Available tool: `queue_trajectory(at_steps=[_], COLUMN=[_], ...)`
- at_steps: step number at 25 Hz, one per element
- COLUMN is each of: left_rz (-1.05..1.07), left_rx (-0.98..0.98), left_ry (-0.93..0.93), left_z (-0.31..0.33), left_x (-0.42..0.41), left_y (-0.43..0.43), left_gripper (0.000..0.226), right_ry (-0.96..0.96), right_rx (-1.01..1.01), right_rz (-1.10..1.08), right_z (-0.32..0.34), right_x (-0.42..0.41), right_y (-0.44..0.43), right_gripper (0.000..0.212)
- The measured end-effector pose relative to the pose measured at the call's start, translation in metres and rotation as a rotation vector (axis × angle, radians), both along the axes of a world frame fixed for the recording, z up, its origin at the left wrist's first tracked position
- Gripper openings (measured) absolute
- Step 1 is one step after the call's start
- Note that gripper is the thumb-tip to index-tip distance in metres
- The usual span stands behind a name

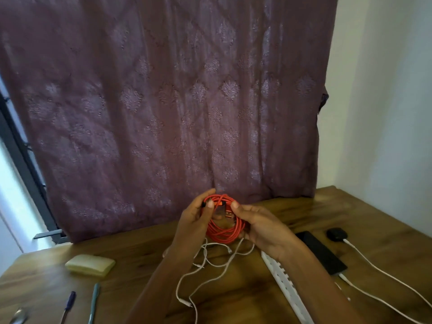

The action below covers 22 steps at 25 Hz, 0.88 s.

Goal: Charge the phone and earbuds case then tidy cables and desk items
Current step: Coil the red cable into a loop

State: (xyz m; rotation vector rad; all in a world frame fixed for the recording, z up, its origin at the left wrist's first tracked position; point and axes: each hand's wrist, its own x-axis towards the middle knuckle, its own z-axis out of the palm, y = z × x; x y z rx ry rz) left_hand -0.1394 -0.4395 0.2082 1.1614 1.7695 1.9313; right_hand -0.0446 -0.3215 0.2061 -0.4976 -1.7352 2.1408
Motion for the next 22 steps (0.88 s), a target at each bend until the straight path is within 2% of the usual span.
queue_trajectory(at_steps=[5,8,11,13,16,18,22], left_rz=[-0.111,-0.219,-0.244,-0.269,-0.226,-0.122,0.040], left_rx=[-0.115,-0.206,-0.253,-0.311,-0.399,-0.448,-0.506], left_ry=[-0.116,-0.137,-0.179,-0.241,-0.231,-0.154,0.030], left_z=[-0.052,-0.087,-0.104,-0.118,-0.143,-0.159,-0.195], left_x=[0.022,0.049,0.069,0.078,0.087,0.093,0.100], left_y=[0.038,0.061,0.076,0.090,0.109,0.115,0.120], left_gripper=[0.028,0.029,0.026,0.027,0.024,0.020,0.027], right_ry=[-0.088,-0.175,-0.221,-0.289,-0.468,-0.613,-0.852], right_rx=[-0.051,-0.112,-0.172,-0.142,-0.019,0.106,0.632], right_rz=[-0.193,-0.329,-0.298,-0.289,-0.235,-0.147,0.048], right_z=[-0.043,-0.075,-0.092,-0.101,-0.109,-0.112,-0.113], right_x=[0.048,0.085,0.112,0.126,0.137,0.141,0.141], right_y=[0.013,0.032,0.047,0.063,0.090,0.106,0.134], right_gripper=[0.029,0.032,0.023,0.021,0.020,0.020,0.020])
